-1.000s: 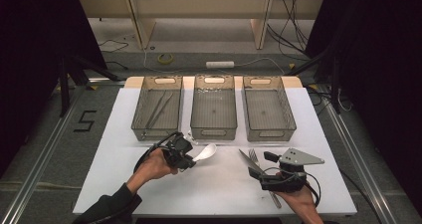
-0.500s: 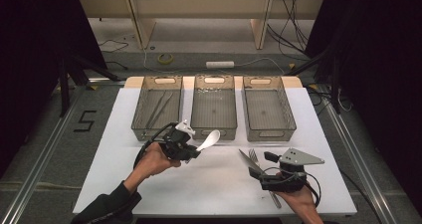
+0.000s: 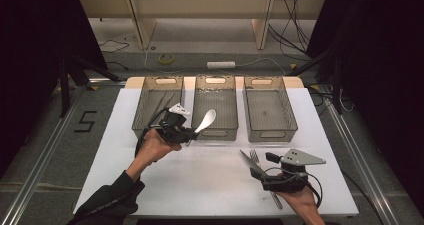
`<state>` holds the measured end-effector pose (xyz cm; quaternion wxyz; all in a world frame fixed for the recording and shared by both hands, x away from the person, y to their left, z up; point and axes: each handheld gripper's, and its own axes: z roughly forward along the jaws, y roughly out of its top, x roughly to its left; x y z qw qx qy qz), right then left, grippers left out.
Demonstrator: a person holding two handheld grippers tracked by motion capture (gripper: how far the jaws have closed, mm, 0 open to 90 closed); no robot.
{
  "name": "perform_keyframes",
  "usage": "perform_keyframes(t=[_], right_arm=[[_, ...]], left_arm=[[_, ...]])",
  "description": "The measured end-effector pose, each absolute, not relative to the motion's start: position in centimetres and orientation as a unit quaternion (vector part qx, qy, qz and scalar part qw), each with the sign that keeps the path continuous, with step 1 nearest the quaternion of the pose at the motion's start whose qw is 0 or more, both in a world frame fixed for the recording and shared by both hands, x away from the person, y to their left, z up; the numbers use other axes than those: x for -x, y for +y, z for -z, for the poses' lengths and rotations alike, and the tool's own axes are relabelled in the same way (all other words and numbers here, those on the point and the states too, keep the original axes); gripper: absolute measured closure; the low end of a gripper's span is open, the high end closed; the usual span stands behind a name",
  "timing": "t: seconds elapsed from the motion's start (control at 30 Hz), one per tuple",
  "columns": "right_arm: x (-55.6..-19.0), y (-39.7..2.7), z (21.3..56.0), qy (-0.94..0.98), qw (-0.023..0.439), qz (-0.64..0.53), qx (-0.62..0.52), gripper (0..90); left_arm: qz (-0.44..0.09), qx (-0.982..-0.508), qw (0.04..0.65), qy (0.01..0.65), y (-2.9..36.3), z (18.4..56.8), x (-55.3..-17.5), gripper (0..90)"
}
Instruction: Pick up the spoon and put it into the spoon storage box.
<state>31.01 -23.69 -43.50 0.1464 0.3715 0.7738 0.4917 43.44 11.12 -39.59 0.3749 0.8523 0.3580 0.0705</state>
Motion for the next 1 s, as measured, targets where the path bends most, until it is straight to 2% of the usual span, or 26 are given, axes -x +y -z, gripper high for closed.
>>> perform_keyframes(t=[1.0], right_arm=[[-31.2, -23.7, 43.5, 0.774, 0.144, -0.493, -0.370, 22.0]], left_arm=[[-0.085, -0.821, 0.396, 0.402, 10.1, 38.8, -48.5, 75.8]])
